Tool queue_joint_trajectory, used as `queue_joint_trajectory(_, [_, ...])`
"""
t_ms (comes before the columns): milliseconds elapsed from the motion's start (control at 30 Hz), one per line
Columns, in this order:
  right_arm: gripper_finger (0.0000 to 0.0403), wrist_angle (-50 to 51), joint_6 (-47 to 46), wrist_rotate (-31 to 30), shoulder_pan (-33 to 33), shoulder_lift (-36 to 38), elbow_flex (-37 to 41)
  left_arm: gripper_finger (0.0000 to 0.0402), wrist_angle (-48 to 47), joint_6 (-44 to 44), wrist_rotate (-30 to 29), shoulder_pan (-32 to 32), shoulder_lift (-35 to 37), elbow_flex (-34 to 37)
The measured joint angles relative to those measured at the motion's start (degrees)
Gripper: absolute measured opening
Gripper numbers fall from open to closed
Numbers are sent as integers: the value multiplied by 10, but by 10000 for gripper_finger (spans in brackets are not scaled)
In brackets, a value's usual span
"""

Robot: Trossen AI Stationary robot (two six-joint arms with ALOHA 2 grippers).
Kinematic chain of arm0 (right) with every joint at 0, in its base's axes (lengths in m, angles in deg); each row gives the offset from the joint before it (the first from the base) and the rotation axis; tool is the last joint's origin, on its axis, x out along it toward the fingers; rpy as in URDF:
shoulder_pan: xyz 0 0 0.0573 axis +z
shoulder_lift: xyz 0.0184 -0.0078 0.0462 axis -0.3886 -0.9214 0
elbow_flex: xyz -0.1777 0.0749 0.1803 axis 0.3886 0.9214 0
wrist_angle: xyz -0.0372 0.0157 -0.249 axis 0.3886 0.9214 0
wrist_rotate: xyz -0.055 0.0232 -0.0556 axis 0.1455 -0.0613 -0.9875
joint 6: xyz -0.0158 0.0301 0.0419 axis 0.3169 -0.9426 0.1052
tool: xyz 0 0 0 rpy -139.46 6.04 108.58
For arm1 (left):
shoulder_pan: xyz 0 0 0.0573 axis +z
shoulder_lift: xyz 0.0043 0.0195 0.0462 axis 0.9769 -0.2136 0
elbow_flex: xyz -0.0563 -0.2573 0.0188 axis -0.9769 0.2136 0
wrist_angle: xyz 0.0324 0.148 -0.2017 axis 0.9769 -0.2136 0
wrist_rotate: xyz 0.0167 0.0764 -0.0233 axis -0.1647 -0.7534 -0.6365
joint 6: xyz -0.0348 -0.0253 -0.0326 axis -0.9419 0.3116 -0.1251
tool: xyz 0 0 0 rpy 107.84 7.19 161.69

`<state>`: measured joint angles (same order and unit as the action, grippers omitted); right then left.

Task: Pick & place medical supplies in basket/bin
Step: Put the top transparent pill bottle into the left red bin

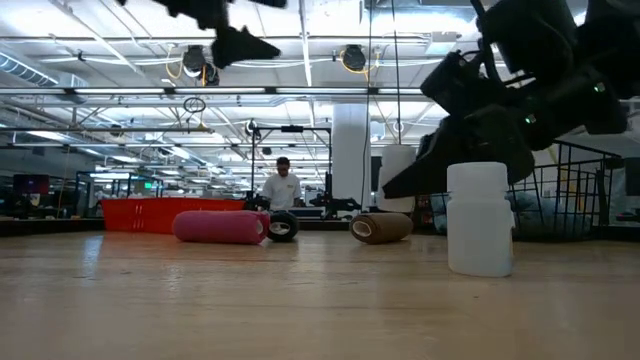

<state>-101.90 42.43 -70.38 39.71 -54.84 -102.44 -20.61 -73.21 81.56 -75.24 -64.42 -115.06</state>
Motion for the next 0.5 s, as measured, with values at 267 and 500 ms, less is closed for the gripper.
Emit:
queue_joint_trajectory(267, [130,65,35,1,-7,0,-60,397,-132,103,5,-44,-196,-164])
queue_joint_trajectory(500, [130,65,56,1,-12,0,-65,397,-170,176,-52,-98,-318,-246])
